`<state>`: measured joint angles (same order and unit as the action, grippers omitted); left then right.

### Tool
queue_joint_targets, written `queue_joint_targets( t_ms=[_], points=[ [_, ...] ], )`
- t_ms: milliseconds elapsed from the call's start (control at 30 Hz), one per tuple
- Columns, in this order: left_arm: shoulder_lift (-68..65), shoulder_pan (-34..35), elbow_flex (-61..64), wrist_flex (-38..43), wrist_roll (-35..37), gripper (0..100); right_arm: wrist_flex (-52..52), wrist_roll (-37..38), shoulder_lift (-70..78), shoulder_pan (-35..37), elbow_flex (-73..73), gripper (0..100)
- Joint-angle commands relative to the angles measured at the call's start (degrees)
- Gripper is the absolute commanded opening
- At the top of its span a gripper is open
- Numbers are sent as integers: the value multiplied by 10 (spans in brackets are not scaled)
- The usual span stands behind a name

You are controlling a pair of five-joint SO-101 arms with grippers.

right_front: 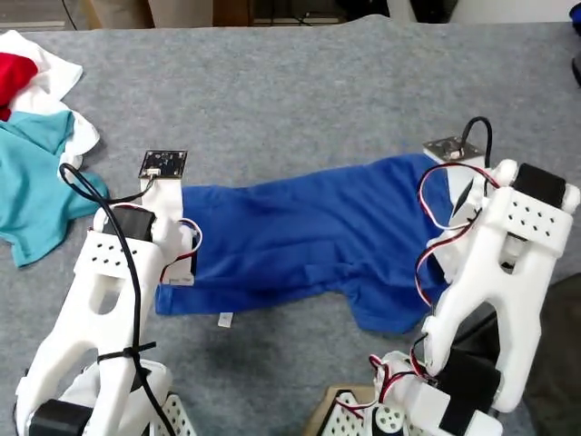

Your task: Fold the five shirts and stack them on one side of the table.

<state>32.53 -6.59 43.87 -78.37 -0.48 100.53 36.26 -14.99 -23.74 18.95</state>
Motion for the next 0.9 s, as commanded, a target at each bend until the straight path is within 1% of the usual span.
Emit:
queue_joint_targets(
  t_ms=[0, 167, 300, 333, 400, 433, 500, 567, 633, 733, 800, 867],
  points=[
    [12, 6, -4, -4, -2, 18, -2, 25, -29, -18, 2, 5],
    [11, 6, -4, -4, -4, 18, -4, 34, -29, -44, 1, 6],
    [11, 6, -7, -4, -4, 18, -4, 51, -29, -51, 1, 6],
    [11, 6, -8, -4, -10, 18, -4, 55, -29, -51, 1, 7],
    [11, 6, -8, -4, -46, 18, -4, 57, -29, -50, 1, 12],
    [11, 6, -8, -5, -60, 18, -4, 57, -29, -49, 0, 26],
    [15, 7, -10, -17, -72, 19, -4, 57, -29, -49, 0, 84],
    [15, 7, -26, -36, -71, 60, -4, 58, -31, -47, 0, 160],
    [15, 18, -51, -56, -67, 130, -4, 59, -32, -45, -3, 210],
    [15, 54, -109, -69, -25, 198, -4, 56, -32, -35, -15, 220],
    [12, 78, -147, -68, -10, 208, -2, 55, -32, -29, -25, 220],
    [11, 89, -178, -65, -1, 207, -2, 43, -32, -9, -31, 220]
  ],
)
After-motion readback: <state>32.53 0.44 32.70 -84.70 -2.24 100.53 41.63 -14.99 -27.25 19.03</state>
